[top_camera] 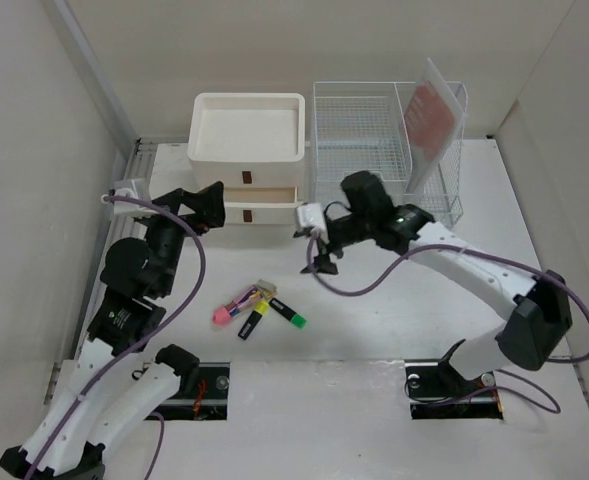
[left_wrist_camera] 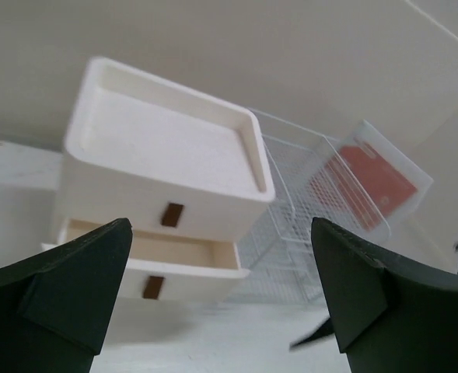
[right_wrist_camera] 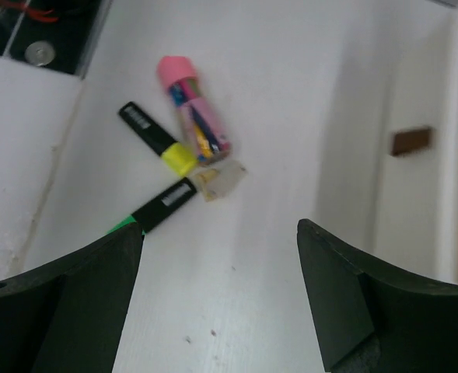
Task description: Organize the desk
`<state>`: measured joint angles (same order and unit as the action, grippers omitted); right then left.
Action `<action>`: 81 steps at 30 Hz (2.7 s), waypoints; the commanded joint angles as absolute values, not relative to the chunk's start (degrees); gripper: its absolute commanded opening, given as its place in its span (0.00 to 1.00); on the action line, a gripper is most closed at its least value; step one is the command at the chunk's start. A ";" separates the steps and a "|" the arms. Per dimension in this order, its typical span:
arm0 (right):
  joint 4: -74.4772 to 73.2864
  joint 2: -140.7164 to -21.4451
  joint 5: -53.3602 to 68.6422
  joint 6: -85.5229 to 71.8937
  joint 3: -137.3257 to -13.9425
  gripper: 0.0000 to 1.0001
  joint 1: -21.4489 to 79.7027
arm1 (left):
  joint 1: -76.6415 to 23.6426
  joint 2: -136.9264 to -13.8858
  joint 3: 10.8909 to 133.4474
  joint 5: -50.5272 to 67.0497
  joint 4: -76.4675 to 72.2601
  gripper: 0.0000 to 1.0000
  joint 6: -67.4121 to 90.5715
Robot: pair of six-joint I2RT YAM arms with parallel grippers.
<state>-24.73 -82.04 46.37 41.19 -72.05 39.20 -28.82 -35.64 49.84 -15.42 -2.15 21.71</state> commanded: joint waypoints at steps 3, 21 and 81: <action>-28.04 -88.58 37.54 53.61 -75.15 0.85 51.58 | -29.00 -31.91 47.02 -27.77 2.73 1.00 11.08; -27.24 -114.87 33.13 52.73 -93.25 0.82 56.87 | -29.00 -10.72 40.25 -34.10 -0.88 1.00 10.28; -23.29 -122.34 29.27 42.45 -94.31 0.12 58.18 | -29.00 -9.84 40.34 -31.73 -0.88 1.00 10.28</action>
